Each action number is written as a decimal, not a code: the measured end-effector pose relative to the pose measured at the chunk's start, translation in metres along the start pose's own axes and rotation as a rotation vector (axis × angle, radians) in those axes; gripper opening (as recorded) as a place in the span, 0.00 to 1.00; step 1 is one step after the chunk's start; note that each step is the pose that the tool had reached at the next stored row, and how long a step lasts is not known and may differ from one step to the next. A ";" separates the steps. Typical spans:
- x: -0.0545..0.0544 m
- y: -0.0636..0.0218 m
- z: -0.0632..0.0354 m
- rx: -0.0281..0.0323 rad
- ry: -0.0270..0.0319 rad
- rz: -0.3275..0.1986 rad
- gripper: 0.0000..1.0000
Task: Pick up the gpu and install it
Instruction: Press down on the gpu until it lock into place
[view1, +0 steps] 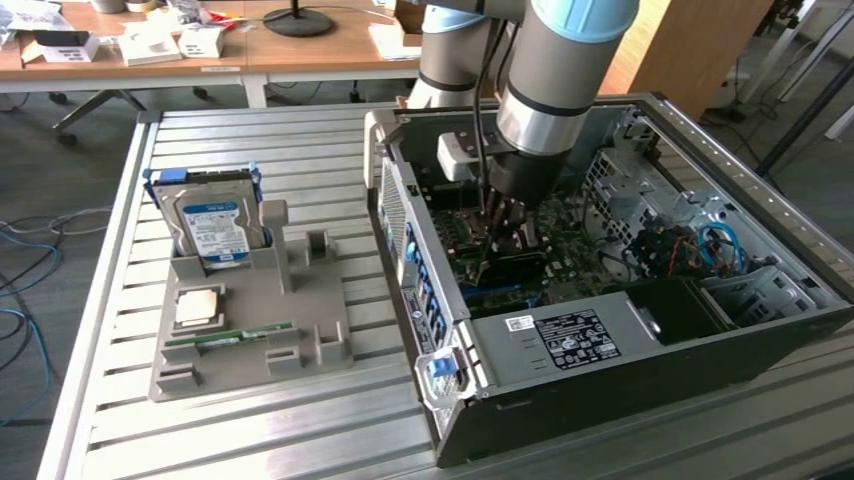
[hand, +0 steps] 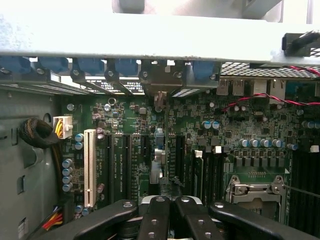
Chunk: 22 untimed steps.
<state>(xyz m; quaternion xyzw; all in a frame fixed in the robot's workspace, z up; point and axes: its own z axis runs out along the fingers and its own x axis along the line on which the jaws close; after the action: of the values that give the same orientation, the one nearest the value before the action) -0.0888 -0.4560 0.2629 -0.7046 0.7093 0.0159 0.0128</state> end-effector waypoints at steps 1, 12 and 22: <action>0.000 0.0000 0.0002 0.0002 -0.0003 0.000 0.11; 0.000 0.0001 0.0014 0.0001 -0.0003 0.000 0.11; -0.001 0.0001 -0.0154 0.0002 -0.0004 0.000 0.11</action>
<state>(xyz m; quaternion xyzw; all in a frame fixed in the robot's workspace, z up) -0.0888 -0.4560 0.2784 -0.7046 0.7093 0.0160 0.0130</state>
